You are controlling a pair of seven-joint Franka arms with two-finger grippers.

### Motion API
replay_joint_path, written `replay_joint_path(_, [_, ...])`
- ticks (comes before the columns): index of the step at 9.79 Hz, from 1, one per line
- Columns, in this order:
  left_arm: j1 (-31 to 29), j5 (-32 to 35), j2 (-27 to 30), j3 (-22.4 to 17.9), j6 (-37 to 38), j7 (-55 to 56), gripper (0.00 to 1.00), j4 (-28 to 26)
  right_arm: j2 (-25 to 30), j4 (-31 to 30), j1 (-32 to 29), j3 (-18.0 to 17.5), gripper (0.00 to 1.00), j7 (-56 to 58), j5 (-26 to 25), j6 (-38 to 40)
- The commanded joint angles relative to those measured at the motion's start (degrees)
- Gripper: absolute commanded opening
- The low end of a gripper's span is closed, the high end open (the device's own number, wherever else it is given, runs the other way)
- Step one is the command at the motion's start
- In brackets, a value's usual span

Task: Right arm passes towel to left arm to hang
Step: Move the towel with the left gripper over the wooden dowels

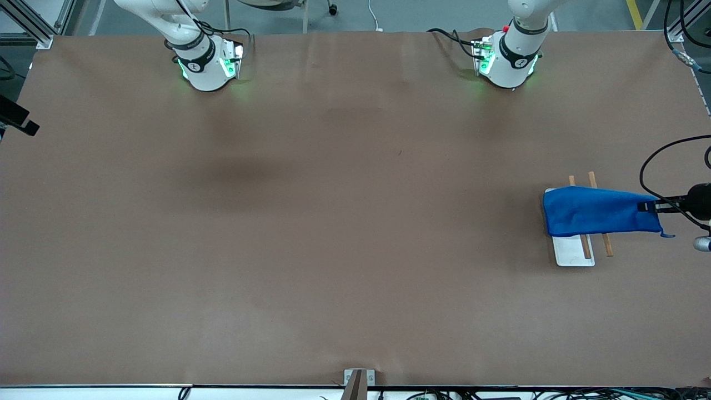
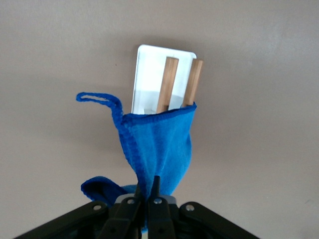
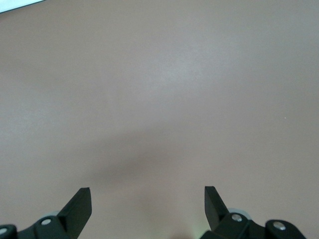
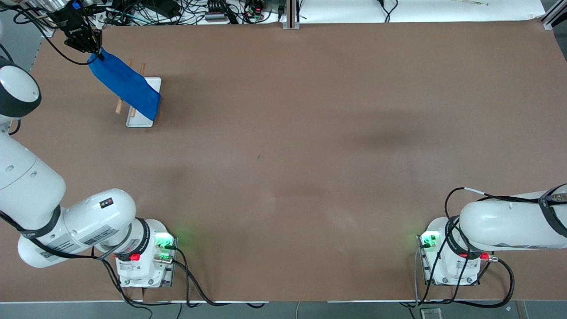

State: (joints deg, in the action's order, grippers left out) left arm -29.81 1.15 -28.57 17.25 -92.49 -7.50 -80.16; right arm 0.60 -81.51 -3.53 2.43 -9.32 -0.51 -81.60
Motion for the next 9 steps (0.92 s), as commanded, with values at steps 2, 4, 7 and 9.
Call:
replay_joint_path(2, [-0.07, 1.31, -4.82, -2.3, -3.82, -6.71, 0.0, 1.5, 0.37, -1.37, 0.01, -0.32, 1.0, 2.27, -0.99, -1.11])
replay_joint_path(4, [-0.07, 1.31, -5.71, -3.79, -4.36, -9.1, 0.0, 1.41, 0.37, -0.94, -0.25, 0.82, 1.0, 6.24, -1.08, 1.26])
replay_joint_path(7, [-2.44, 1.31, -7.64, -4.33, -5.68, -12.26, 0.01, 1.32, 0.72, -0.67, 0.1, 0.82, 1.0, 6.24, -0.99, 1.8])
replay_joint_path(9, [-2.45, 1.48, -7.91, -4.42, -6.47, -13.59, 0.04, 1.23, 0.8, -0.85, -0.34, 0.91, 1.0, 5.46, -1.16, 2.14])
